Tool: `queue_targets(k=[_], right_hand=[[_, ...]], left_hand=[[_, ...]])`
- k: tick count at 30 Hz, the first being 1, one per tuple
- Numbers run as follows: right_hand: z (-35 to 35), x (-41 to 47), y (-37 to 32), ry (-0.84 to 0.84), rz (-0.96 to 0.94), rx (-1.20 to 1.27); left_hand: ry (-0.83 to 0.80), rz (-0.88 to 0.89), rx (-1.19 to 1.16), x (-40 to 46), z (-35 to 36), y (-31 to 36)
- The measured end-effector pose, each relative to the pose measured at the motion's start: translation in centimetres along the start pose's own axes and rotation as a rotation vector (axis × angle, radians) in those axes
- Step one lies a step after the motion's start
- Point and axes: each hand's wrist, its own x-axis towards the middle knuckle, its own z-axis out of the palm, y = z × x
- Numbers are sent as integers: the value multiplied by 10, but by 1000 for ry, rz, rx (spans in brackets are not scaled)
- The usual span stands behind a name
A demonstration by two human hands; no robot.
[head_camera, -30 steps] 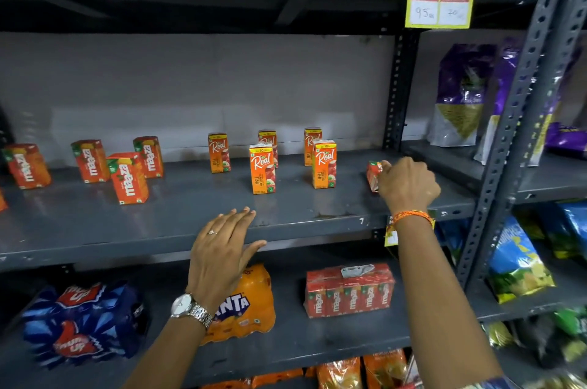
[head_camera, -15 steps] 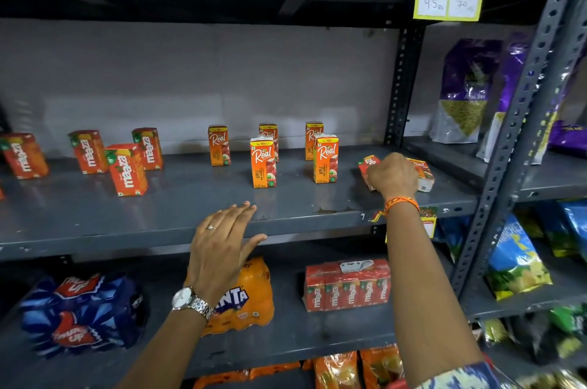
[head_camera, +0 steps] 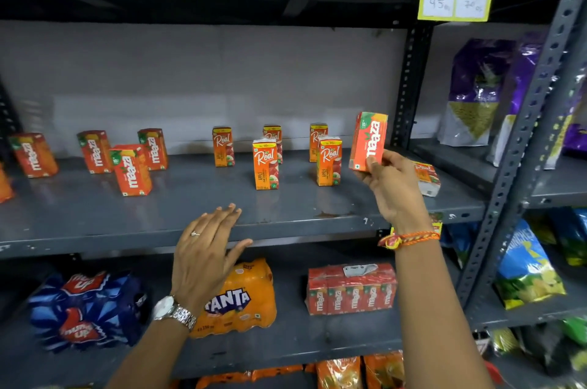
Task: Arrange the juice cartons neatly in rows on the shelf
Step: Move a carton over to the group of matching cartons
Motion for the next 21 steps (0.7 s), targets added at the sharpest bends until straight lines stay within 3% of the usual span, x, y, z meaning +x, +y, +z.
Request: queue_targets(k=[4,17,21], right_hand=[[38,-17,2,-177,15,85],[264,-61,76,-552,-22,-235],[336,-81,108,-564,-67,-399]], left_hand=[[-15,-73,18,-14,-15,-33],[-97,-265,112,-69,-91,-210],[-99,-322,125,-81,-105,-251]])
